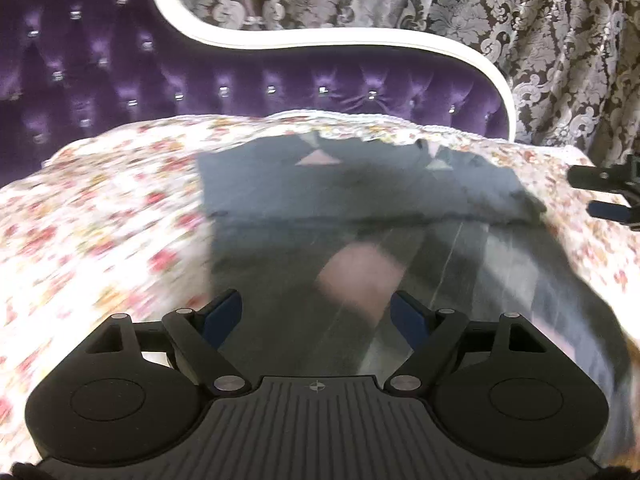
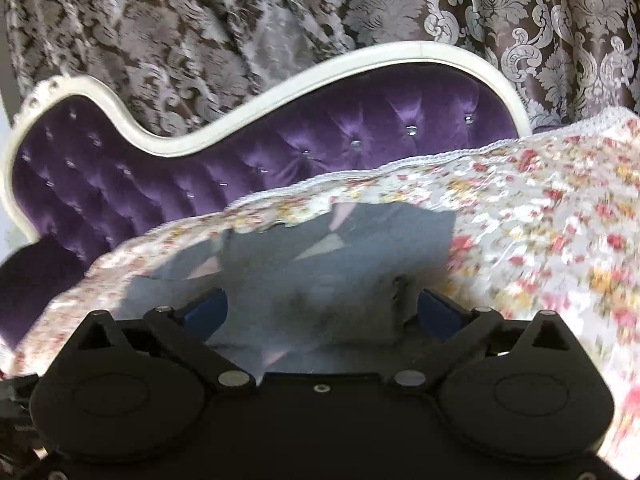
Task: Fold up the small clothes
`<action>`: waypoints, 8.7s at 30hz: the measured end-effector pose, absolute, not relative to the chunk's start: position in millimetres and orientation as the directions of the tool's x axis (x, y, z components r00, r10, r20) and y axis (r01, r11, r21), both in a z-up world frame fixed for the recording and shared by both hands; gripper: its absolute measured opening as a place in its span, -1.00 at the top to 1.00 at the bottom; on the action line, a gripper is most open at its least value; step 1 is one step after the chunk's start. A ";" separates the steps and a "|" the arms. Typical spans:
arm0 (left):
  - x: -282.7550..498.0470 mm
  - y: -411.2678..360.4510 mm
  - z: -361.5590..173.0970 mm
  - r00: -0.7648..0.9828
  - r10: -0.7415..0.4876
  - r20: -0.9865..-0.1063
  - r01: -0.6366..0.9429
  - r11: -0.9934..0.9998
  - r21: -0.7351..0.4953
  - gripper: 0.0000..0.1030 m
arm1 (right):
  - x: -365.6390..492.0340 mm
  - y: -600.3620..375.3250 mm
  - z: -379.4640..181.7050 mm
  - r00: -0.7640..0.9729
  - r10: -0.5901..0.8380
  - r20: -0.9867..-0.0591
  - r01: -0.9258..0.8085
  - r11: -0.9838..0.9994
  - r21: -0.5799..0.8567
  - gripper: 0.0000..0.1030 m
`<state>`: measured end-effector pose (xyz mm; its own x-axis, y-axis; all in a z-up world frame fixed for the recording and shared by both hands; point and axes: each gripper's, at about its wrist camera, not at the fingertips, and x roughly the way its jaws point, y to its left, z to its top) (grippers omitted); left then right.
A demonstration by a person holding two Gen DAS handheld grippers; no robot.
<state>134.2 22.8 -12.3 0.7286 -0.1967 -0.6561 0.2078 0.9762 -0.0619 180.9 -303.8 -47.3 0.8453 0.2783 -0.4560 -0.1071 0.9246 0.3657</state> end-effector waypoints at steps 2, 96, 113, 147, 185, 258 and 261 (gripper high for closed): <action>115.9 34.9 -11.7 0.731 -0.190 -0.655 0.193 0.979 -0.068 -0.57 | 156.5 -300.2 -49.1 0.840 0.293 -0.456 -0.111 0.916 0.385 -0.99; 53.9 95.6 -59.4 0.626 -0.482 -0.613 0.136 0.841 -0.523 0.85 | 30.7 -293.7 -115.2 0.695 0.419 -0.584 -0.009 0.818 0.576 0.04; 66.5 118.1 2.5 0.714 -0.543 -0.443 0.198 0.763 -0.615 0.93 | 35.0 -321.1 -77.9 0.774 0.519 -0.362 -0.107 0.671 0.734 0.74; 375.0 88.1 -51.6 0.726 -0.420 -0.544 0.041 0.816 -0.577 0.90 | 362.3 -355.5 -105.5 0.801 0.433 -0.414 0.028 0.664 0.747 0.75; 345.7 15.1 -44.4 0.701 -0.239 -0.672 0.210 0.970 -0.126 -0.12 | 390.1 -250.8 -86.2 0.723 0.193 -0.664 -0.133 0.981 0.141 0.04; 272.2 60.2 -34.7 0.697 -0.216 -0.684 0.209 0.973 -0.094 -0.39 | 295.5 -335.0 -77.8 0.802 0.253 -0.542 -0.002 0.907 0.421 -0.90; 268.1 55.8 -25.8 0.706 -0.227 -0.671 0.209 0.972 -0.109 -0.39 | 276.8 -350.2 -88.0 0.795 0.268 -0.544 0.031 0.878 0.477 -0.91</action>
